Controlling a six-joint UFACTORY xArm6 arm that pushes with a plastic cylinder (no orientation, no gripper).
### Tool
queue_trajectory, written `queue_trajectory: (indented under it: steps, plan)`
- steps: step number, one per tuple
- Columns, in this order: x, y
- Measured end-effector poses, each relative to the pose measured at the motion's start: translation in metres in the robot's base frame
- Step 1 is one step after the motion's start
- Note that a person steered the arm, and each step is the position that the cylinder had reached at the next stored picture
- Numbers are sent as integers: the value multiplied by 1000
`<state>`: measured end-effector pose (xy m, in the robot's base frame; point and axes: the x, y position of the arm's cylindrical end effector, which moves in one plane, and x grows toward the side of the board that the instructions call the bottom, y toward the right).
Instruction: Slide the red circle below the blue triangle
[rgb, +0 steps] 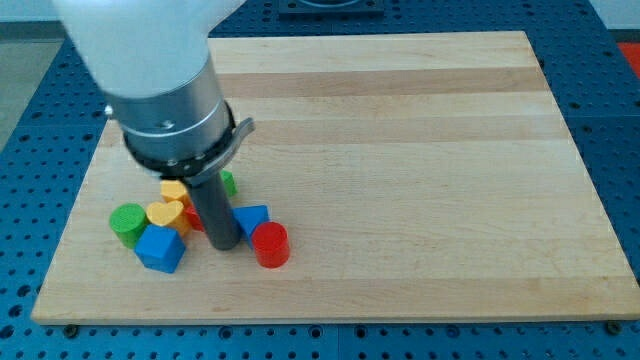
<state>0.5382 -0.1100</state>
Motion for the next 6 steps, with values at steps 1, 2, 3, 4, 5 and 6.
queue_trajectory:
  steps: [1, 2, 3, 4, 5, 6]
  plan:
    - [-6, 30]
    - [-8, 56]
    - [-14, 63]
    - [-12, 36]
    - [6, 25]
    - [29, 25]
